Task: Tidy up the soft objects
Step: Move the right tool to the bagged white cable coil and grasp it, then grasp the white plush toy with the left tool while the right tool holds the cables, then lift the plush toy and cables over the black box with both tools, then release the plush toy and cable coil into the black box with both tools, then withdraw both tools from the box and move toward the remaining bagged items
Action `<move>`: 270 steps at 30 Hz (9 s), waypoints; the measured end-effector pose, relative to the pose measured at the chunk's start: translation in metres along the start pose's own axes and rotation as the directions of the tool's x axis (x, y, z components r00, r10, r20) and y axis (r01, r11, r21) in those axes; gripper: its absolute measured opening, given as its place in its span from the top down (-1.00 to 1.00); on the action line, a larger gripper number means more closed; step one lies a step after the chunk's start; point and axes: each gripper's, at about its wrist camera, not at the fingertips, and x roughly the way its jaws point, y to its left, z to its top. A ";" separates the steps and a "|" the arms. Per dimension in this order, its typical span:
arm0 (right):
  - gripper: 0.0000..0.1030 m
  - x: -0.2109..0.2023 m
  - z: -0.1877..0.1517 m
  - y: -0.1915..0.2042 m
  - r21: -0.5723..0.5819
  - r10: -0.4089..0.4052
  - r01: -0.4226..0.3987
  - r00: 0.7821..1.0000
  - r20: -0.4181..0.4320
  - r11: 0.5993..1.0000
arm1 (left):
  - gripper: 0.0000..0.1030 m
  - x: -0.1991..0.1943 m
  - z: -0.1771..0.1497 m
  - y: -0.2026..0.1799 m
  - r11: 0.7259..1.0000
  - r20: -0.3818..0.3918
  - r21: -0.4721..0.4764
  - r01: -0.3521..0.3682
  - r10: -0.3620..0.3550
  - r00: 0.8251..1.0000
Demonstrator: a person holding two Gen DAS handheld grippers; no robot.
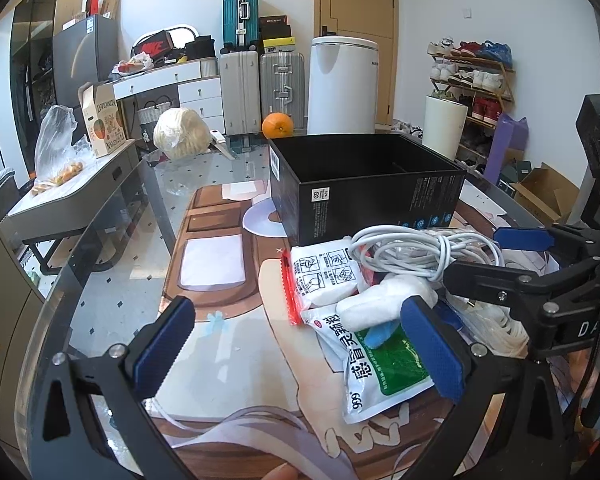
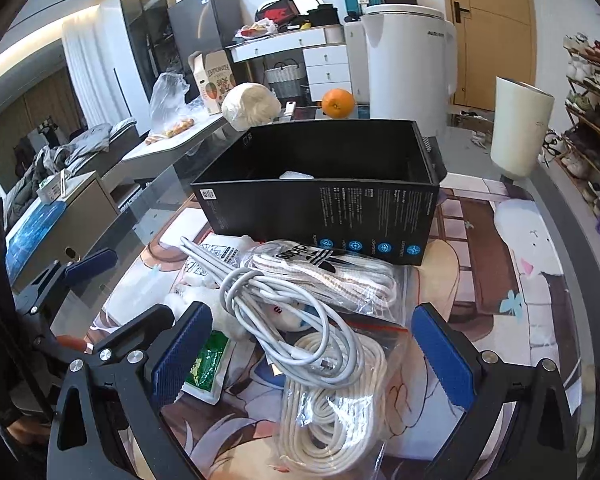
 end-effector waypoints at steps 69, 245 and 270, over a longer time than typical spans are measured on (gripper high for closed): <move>-0.51 -0.055 -0.019 -0.044 0.150 -0.034 0.007 0.984 0.175 0.989 | -0.99 -0.004 0.004 -0.024 0.984 -0.018 0.083 0.158 -0.157 0.987; -0.65 0.032 0.106 -0.067 -0.145 -0.177 0.197 0.974 0.139 0.970 | -0.24 0.079 0.111 -0.029 0.976 0.006 0.042 0.215 -0.216 0.976; -0.98 -0.044 0.038 -0.055 -0.064 -0.117 0.125 0.986 0.117 0.990 | -1.00 0.006 0.071 -0.019 0.997 0.084 0.012 0.070 -0.071 0.994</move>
